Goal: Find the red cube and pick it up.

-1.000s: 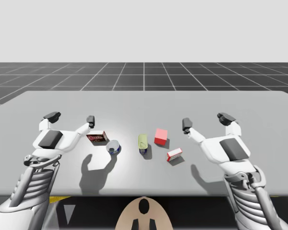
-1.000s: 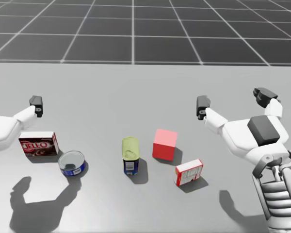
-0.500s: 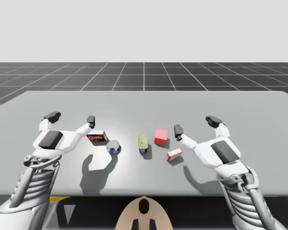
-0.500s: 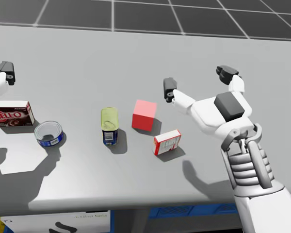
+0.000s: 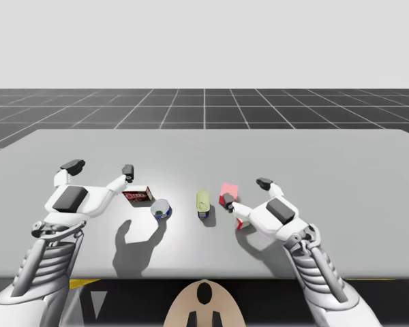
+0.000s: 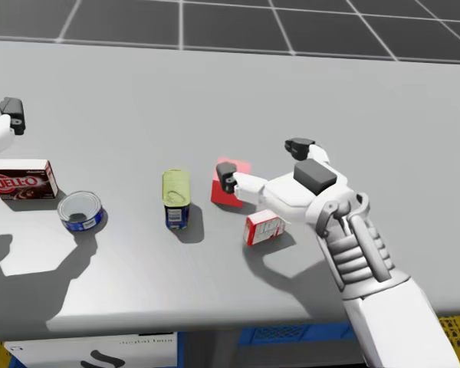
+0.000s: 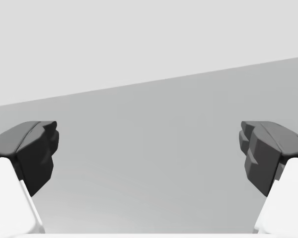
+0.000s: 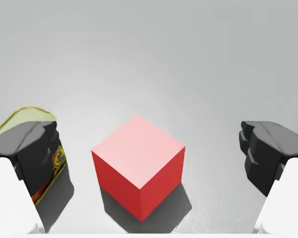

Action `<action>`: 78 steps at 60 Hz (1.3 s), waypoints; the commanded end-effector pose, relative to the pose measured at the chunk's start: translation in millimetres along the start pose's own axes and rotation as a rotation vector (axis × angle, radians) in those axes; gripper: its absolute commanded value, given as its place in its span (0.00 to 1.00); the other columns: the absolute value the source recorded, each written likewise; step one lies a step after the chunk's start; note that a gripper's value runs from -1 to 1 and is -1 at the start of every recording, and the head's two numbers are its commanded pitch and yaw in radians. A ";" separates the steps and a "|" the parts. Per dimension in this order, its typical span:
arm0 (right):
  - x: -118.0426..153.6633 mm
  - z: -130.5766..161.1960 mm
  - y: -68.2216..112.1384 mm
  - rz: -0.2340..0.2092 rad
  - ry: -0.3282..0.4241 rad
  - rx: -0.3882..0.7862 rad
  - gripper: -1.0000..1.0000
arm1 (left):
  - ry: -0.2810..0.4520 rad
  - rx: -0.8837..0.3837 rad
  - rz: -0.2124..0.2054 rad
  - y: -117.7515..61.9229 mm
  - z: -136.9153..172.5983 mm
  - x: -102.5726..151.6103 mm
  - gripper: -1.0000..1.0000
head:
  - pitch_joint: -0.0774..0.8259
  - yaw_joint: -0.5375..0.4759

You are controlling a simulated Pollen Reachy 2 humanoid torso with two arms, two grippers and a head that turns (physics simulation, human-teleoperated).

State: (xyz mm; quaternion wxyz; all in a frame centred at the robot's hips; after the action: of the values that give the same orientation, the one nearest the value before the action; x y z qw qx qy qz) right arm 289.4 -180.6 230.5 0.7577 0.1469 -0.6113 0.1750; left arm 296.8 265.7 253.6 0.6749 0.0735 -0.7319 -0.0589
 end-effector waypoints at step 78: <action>-47.4 -98.6 38.0 -0.137 0.403 -0.171 0.44 | 0.005 -0.001 -0.010 0.3 -1.5 -1.6 0.00 | 0.80 0.41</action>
State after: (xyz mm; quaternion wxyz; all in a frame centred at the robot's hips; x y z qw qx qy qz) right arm 357.7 -131.1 172.7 0.8545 0.1088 -0.4961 0.1094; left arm 298.4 266.3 252.3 0.6760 0.0773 -0.7302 -0.0625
